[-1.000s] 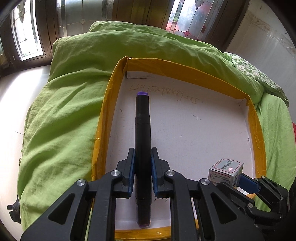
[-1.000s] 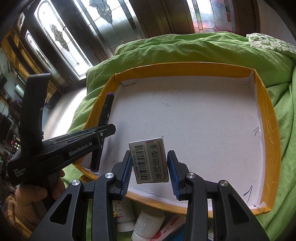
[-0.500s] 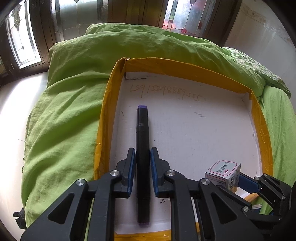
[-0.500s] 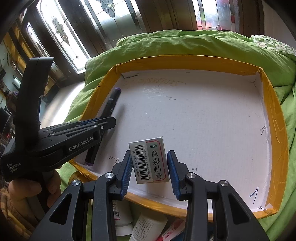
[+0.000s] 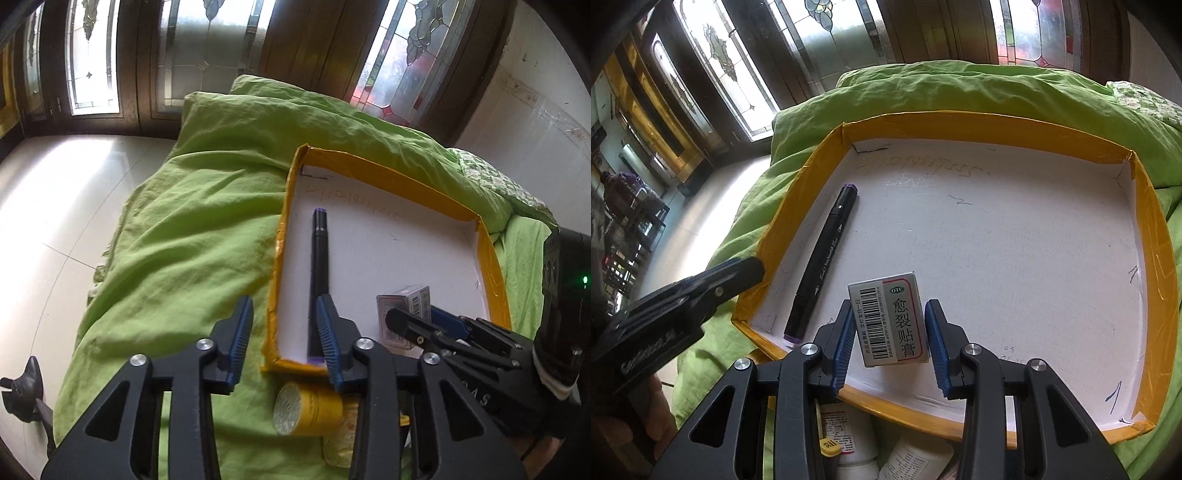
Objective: Organize rigid objects
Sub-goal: 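Release the marker with the left tool while the right tool releases the box in the tray, then grasp the yellow-capped black marker with the left tool while the right tool grasps the white plug charger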
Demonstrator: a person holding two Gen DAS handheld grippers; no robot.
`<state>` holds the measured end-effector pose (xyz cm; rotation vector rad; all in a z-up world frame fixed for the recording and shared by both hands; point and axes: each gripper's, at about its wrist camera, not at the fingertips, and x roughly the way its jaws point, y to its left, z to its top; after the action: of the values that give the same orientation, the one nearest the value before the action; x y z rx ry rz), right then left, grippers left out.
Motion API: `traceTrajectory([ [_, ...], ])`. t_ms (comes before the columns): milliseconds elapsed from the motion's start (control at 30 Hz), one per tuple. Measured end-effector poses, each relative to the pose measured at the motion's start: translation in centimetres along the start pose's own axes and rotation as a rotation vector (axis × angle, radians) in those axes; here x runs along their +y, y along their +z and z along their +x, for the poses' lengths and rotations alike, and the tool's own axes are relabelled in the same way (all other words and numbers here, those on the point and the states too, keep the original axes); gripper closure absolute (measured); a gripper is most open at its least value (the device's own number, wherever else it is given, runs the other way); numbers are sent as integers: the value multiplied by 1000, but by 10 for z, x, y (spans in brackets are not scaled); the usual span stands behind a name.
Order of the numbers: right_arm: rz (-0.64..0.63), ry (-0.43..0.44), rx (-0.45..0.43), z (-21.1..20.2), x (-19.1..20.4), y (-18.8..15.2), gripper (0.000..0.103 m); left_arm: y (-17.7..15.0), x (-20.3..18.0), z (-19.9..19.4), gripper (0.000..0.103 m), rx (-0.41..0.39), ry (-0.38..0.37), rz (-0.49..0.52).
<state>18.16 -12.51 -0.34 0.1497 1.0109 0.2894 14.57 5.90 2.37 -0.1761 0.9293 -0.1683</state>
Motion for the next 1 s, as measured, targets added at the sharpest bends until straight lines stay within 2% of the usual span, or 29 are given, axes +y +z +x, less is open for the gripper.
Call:
traceTrajectory([
  [67,13,5,-9,-1,0,-1,65,-5,1,-7,61,-12,9,5],
  [100,21,6,-10,-3,0,-2,54,-8,1,-11,59,-15,7,5],
  [133,31,11,-15,-6,-1,-3,51,-12,1,-15,54,-20,5,4],
  [167,40,18,-22,-10,-3,-3,50,-19,1,-19,50,-26,5,2],
  [233,47,19,-35,-19,-6,-2,50,-32,-2,-26,48,-29,3,-2],
  [400,72,18,-68,-51,-22,-5,49,-69,-1,-37,48,35,-21,-21],
  [533,104,11,-62,-73,-36,-18,48,-80,-9,-51,48,21,-27,-7],
  [733,136,39,-36,-104,-53,-58,40,-100,-25,-56,48,53,-26,15],
  [867,164,67,14,-120,-68,-99,39,-112,-43,-60,48,67,-54,47],
  [1000,211,69,6,-133,-84,-131,39,-121,-50,-62,48,76,-75,27],
])
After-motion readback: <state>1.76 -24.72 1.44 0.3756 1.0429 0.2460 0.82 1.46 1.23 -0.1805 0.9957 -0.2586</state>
